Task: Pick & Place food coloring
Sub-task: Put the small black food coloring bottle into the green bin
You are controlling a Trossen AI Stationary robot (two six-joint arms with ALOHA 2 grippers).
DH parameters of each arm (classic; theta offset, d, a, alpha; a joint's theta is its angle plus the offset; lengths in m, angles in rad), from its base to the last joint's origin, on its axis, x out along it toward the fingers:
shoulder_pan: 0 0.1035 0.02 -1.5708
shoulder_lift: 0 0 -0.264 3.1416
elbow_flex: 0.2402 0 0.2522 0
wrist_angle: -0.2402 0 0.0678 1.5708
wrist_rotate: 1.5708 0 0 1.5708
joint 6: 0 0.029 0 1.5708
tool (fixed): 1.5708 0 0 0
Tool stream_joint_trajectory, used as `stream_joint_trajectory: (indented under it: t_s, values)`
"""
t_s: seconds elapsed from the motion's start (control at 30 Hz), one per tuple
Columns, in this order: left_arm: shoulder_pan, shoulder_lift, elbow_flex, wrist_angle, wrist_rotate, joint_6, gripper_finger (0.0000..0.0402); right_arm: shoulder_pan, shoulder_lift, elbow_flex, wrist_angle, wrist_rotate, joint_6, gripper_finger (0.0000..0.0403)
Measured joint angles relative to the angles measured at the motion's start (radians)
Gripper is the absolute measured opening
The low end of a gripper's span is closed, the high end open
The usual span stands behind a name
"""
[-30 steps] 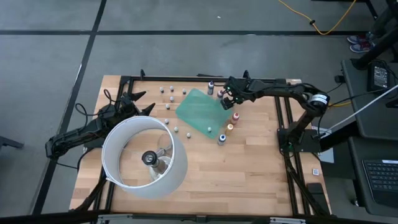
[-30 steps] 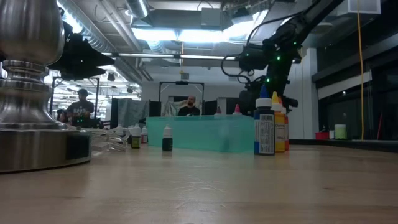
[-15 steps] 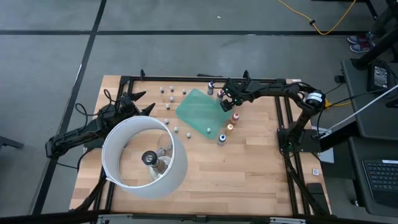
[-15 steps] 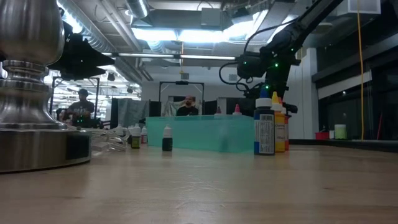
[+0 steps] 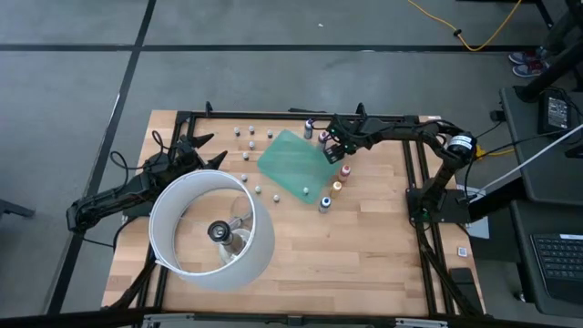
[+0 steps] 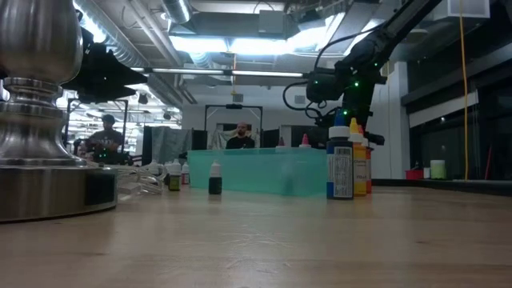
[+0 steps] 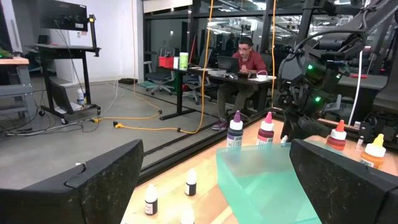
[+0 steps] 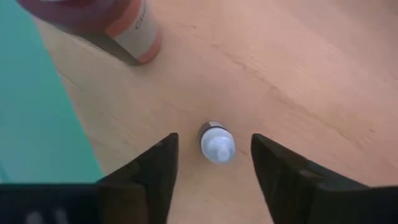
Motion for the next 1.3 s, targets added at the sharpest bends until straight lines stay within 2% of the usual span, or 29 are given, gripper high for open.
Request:
stream_joint_trajectory:
  t_s: [0.23, 0.6, 0.9, 1.1, 1.3]
  values:
    - [0.0, 0.0, 0.0, 0.0, 0.0, 0.0, 0.04, -0.002, 0.0, 0.0, 0.007, 0.0, -0.003, 0.0132]
    - [0.0, 0.0, 0.0, 0.0, 0.0, 0.0, 0.04, -0.002, -0.002, 0.001, 0.014, 0.001, -0.003, 0.0059]
    - [0.0, 0.0, 0.0, 0.0, 0.0, 0.0, 0.04, -0.002, -0.016, 0.041, -0.06, 0.002, -0.025, 0.0071]
    - [0.0, 0.0, 0.0, 0.0, 0.0, 0.0, 0.04, -0.002, -0.088, 0.065, -0.142, 0.003, -0.05, 0.0055]
    - [0.0, 0.0, 0.0, 0.0, 0.0, 0.0, 0.04, 0.018, -0.178, 0.079, -0.244, 0.003, -0.105, 0.0062]
